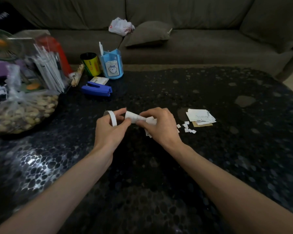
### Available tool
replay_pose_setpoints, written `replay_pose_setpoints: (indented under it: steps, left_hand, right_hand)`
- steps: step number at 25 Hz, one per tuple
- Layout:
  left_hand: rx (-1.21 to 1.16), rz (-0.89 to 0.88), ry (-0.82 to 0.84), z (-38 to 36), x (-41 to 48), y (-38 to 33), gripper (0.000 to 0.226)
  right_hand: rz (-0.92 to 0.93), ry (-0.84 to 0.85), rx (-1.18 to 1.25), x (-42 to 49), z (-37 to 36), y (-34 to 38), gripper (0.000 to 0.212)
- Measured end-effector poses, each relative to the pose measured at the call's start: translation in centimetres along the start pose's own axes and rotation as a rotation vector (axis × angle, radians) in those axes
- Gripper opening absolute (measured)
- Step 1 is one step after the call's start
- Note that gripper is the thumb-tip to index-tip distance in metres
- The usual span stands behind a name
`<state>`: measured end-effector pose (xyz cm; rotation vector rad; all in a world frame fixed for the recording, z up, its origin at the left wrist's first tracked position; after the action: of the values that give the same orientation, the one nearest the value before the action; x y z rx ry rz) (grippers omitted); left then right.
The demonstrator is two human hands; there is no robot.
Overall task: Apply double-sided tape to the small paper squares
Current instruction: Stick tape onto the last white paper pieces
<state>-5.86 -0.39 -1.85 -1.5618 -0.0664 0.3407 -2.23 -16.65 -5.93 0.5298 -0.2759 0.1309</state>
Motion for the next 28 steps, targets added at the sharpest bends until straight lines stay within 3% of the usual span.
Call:
replay_pose_setpoints:
  steps: [3,5,7,9,13,16,19,28]
  left_hand:
    - [-0.001,0.011,0.019,0.1,-0.1,-0.2,0.061]
    - [-0.015,0.008,0.059,0.0,-0.5,-0.2,0.062]
    - [-0.018,0.013,0.115,-0.2,-0.9,-0.2,0.065]
    - [0.014,0.027,0.178,-0.5,-1.5,-0.2,0.067]
    - [0.088,-0.004,0.218,-1.2,-2.4,0.0,0.049]
    - [0.111,-0.042,0.169,-1.2,-2.3,0.0,0.029]
    - [0.090,-0.027,0.172,-1.3,-2.5,0.1,0.017]
    - [0.057,0.137,0.302,-1.3,-1.8,0.9,0.014]
  right_hand:
    - [-0.036,0.129,0.244,-1.0,2.1,0.2,0.032]
    - [-0.052,0.177,0.322,-1.9,3.1,0.1,0.038]
    - [-0.162,0.217,0.495,-2.7,4.0,-0.1,0.045]
    - [-0.301,0.237,0.587,-3.5,4.8,-0.2,0.034]
    - [-0.376,0.271,0.374,-4.5,5.7,-1.6,0.012]
    - [-0.298,0.321,0.199,-5.3,5.8,-2.1,0.009]
    - [-0.183,0.242,0.054,-5.7,5.9,-1.9,0.006]
    - [-0.087,0.265,-0.066,-5.4,5.6,-2.3,0.006]
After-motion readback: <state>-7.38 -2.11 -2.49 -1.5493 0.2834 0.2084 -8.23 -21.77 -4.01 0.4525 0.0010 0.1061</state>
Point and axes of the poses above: each hand's wrist, its own x-axis towards the middle knuckle, its own z-axis out of the back of the hand, y = z × x, the point moved 1 cm from there along x, towards the middle knuckle, and after that the axes turned 11 degrees about -x, right-handed, at the moved point
